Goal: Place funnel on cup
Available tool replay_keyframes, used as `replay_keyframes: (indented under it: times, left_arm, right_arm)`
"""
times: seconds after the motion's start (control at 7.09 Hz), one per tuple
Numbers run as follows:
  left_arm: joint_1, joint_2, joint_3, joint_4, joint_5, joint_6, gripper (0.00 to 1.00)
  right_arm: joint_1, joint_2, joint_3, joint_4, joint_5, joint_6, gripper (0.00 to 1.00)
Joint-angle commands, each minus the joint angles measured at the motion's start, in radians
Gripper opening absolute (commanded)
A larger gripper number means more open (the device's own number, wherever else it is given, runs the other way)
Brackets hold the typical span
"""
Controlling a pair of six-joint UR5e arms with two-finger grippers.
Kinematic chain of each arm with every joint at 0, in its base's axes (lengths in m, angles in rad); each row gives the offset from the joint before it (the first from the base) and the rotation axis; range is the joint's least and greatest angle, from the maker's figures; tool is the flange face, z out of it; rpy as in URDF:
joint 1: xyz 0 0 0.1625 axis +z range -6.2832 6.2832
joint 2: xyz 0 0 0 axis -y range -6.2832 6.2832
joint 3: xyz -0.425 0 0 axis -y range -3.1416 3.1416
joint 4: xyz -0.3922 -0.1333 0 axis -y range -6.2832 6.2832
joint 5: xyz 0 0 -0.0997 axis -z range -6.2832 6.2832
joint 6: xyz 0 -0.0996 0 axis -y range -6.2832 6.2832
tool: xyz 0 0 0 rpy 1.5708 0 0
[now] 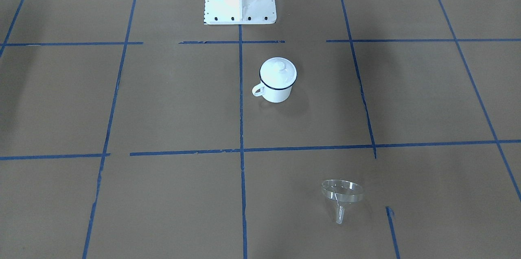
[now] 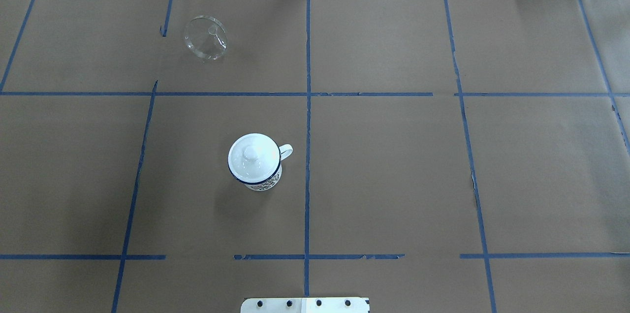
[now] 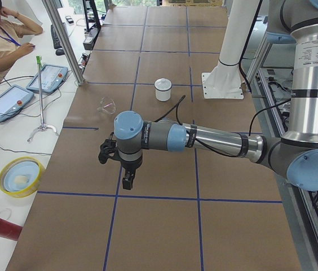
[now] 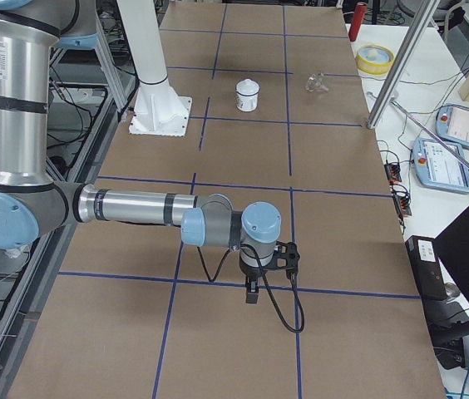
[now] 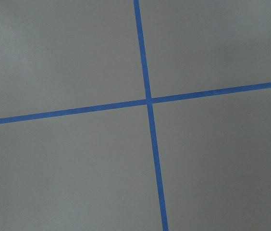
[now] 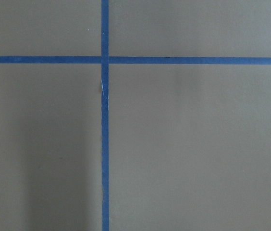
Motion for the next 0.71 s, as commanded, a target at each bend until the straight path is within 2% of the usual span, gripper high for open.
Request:
replay_keyframes:
  times: [0.0, 0.14, 0.28, 0.42, 0.56]
  left_arm:
    - [0.009, -0.131, -0.011, -0.035, 0.01, -0.01, 1.0]
    - [0.005, -0.21, 0.021, -0.117, 0.02, -0.032, 1.0]
    - [0.008, -0.218, -0.014, -0.145, 0.002, -0.125, 1.0]
    - [0.024, -0.226, -0.035, -0.22, -0.056, -0.391, 1.0]
    - [0.068, -0.22, -0.048, -0.372, -0.112, -0.452, 1.0]
  right_arm:
    - [0.0, 0.0, 0.0, 0.0, 0.0, 0.0, 1.0]
    - [0.0, 0.0, -0.001, 0.0, 0.0, 0.0, 1.0]
    - [0.0, 0.0, -0.001, 0.0, 0.0, 0.0, 1.0]
    - [0.0, 0.0, 0.0, 0.0, 0.0, 0.0, 1.0]
    - [0.0, 0.0, 0.0, 0.0, 0.0, 0.0, 1.0]
